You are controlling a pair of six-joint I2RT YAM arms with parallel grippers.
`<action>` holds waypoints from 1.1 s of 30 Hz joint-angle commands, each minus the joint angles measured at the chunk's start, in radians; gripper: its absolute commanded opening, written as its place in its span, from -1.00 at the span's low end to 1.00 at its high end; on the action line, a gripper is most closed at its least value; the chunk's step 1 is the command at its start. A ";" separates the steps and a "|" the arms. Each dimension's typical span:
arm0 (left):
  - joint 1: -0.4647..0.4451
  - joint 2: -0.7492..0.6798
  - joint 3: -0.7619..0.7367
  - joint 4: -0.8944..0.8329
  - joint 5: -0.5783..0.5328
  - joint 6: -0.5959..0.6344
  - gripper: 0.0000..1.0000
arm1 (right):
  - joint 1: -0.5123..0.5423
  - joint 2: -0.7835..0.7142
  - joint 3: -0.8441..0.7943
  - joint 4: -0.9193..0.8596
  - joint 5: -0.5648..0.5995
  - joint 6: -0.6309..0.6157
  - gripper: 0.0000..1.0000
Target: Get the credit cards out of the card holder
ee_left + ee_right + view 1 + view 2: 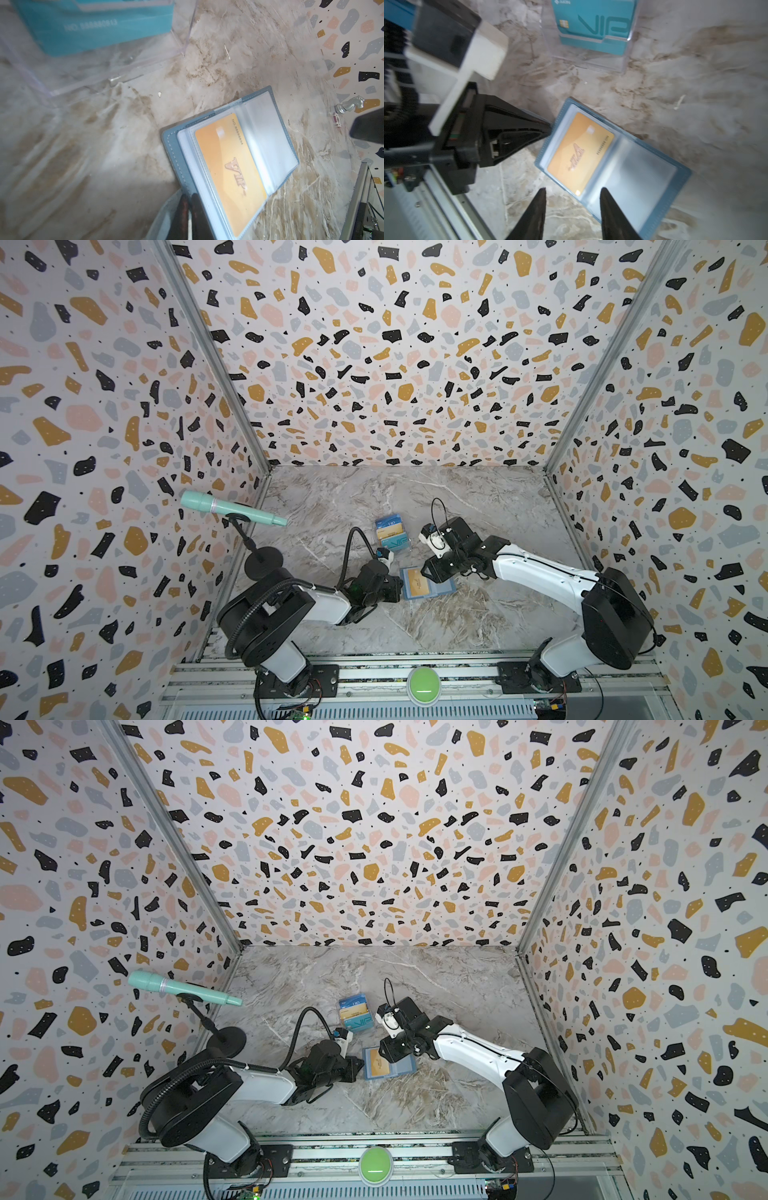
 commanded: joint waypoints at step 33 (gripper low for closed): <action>0.006 0.074 0.103 -0.105 0.056 0.172 -0.81 | -0.141 0.212 -0.105 0.204 -0.325 0.078 -0.17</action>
